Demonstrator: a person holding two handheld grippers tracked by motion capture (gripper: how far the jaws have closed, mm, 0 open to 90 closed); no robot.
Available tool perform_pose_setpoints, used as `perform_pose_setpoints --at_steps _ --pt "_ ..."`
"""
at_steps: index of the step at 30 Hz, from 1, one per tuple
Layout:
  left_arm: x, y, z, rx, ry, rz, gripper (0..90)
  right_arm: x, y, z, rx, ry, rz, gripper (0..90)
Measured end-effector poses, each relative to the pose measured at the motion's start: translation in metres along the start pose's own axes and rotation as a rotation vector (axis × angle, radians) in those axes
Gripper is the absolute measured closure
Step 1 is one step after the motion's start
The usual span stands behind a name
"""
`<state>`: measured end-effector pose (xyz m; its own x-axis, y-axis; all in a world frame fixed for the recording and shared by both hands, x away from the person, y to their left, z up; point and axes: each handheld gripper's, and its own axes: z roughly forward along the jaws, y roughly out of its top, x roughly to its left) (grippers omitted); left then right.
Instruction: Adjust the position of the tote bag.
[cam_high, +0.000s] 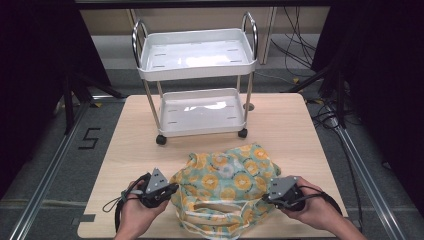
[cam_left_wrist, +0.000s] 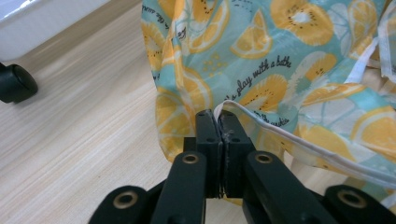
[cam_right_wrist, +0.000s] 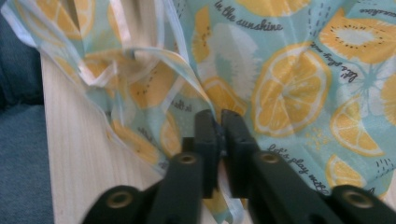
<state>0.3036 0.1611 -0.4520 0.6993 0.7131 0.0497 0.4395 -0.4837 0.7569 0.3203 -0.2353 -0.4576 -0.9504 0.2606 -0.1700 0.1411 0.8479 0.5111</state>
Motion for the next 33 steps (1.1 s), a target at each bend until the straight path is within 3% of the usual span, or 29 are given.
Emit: perform_pose_setpoints --at_steps 3,5,6,7,10,13,15,17,18,20,21,22,24,26,28,29,32,33 --pt "0.001 0.001 -0.003 -0.009 -0.013 0.010 79.8 -0.006 0.004 -0.006 -0.052 0.014 0.056 90.0" --pt "0.000 0.002 -0.005 0.006 -0.030 0.016 67.2 -0.011 0.008 -0.013 -0.100 0.018 0.106 90.0" --pt "0.000 0.002 -0.006 0.017 -0.045 0.026 61.0 -0.013 0.009 -0.016 -0.114 0.009 0.134 90.0" --pt "0.001 0.003 -0.009 0.041 -0.050 0.041 56.7 -0.015 0.011 -0.018 -0.117 0.008 0.142 90.0" --pt "-0.003 0.005 -0.016 0.053 -0.068 0.052 45.8 -0.023 0.016 -0.023 -0.168 -0.011 0.165 90.0" --pt "-0.010 0.008 -0.026 0.025 -0.095 0.076 39.8 -0.028 0.021 -0.026 -0.212 -0.046 0.214 90.0" --pt "-0.018 0.013 -0.034 -0.013 -0.096 0.110 38.3 -0.032 0.025 -0.029 -0.243 -0.067 0.238 90.0" --pt "-0.023 0.019 -0.041 -0.026 -0.071 0.185 38.0 -0.033 0.029 -0.031 -0.259 -0.075 0.262 90.0" --pt "-0.027 0.021 -0.042 -0.030 -0.075 0.209 37.9 -0.034 0.029 -0.032 -0.250 -0.080 0.253 90.0" --pt "-0.037 0.021 -0.036 -0.051 -0.116 0.202 38.2 -0.033 0.029 -0.030 -0.244 -0.063 0.237 88.1" --pt "-0.039 0.021 -0.032 -0.031 -0.129 0.223 38.3 -0.032 0.029 -0.029 -0.234 -0.042 0.204 84.3" --pt "-0.041 0.020 -0.027 -0.009 -0.145 0.241 38.0 -0.029 0.028 -0.028 -0.230 -0.032 0.197 78.9" --pt "-0.044 0.018 -0.018 0.020 -0.163 0.267 36.9 -0.023 0.025 -0.025 -0.219 0.018 0.137 61.5" --pt "-0.045 0.018 -0.010 0.021 -0.185 0.259 36.7 -0.015 0.021 -0.024 -0.177 0.085 0.099 51.9" --pt "-0.045 0.019 -0.004 0.024 -0.196 0.254 36.8 -0.010 0.016 -0.022 -0.161 0.111 0.038 43.0" --pt "-0.045 0.019 -0.002 0.019 -0.198 0.256 36.8 -0.007 0.012 -0.020 -0.127 0.130 0.012 39.3" --pt "-0.046 0.020 0.002 0.020 -0.205 0.245 36.9 -0.003 0.009 -0.014 -0.065 0.127 -0.050 33.7" --pt "-0.045 0.021 0.003 0.034 -0.197 0.262 37.0 -0.002 0.009 -0.012 -0.051 0.121 -0.064 34.9"
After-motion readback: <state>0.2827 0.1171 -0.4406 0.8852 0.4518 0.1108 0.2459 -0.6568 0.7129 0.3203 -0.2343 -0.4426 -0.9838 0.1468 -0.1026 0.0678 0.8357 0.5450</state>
